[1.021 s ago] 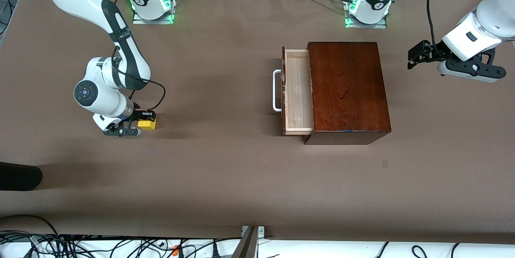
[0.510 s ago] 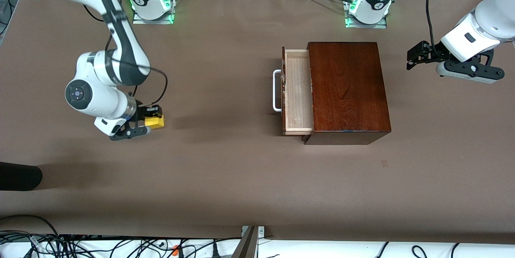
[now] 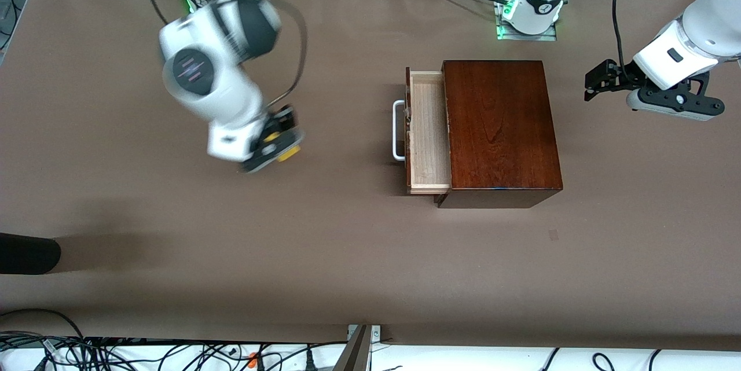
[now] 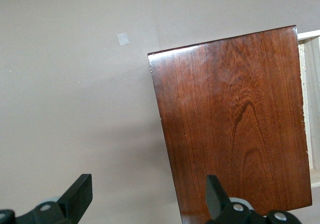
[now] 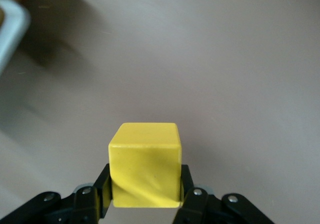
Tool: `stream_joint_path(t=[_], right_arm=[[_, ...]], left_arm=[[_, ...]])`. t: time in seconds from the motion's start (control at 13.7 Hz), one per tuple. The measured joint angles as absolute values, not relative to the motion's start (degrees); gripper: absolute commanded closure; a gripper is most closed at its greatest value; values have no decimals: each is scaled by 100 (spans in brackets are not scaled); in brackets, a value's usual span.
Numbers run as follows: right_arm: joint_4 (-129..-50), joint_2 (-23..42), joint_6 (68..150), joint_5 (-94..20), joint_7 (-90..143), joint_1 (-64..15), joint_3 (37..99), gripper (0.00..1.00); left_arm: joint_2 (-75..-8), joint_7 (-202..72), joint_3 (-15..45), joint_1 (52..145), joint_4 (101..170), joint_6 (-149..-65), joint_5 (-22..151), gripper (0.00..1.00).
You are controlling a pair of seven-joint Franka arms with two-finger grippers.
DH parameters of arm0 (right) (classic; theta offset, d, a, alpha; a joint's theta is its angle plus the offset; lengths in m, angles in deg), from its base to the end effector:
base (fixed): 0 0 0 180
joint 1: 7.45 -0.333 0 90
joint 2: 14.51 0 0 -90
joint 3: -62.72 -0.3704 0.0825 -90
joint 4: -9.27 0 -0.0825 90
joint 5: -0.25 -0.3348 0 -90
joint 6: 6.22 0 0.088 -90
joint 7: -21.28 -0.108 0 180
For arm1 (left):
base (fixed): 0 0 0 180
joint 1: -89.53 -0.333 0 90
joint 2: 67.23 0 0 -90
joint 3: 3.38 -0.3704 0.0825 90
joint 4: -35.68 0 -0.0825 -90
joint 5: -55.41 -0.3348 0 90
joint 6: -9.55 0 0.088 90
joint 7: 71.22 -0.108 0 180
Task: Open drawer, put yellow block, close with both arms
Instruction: 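Lift the yellow cube with the right gripper and carry it over the drawer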
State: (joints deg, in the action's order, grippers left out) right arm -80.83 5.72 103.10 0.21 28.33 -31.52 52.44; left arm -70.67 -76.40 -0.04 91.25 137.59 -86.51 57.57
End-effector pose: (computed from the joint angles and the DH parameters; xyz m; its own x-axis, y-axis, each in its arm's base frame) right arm 0.5326 0.3428 0.5065 0.7570 0.6533 -0.0047 0.6518 -0.7557 -0.0634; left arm 0.4845 -0.0476 0.6284 0.9841 -0.1735 -0.0390 -0.1721 -0.9844 0.0375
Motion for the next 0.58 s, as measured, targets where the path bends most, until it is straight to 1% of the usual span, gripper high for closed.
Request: stream_joint_path(t=[0.22, 0.36, 0.58], right_arm=[[-7623, 713, 10316, 544, 2846, -4074, 5080, 82], [-7223, 1039, 10341, 779, 2951, -4637, 5073, 82], [-6483, 1698, 10397, 924, 3596, -5157, 5084, 83]], left_arm=[[-7065, -7640, -5, 9128, 13755, -8651, 5757, 0], [-7064, -7640, -5, 9130, 13754, -8651, 5757, 0], [-7064, -7640, -5, 9131, 13753, -8651, 5757, 0]])
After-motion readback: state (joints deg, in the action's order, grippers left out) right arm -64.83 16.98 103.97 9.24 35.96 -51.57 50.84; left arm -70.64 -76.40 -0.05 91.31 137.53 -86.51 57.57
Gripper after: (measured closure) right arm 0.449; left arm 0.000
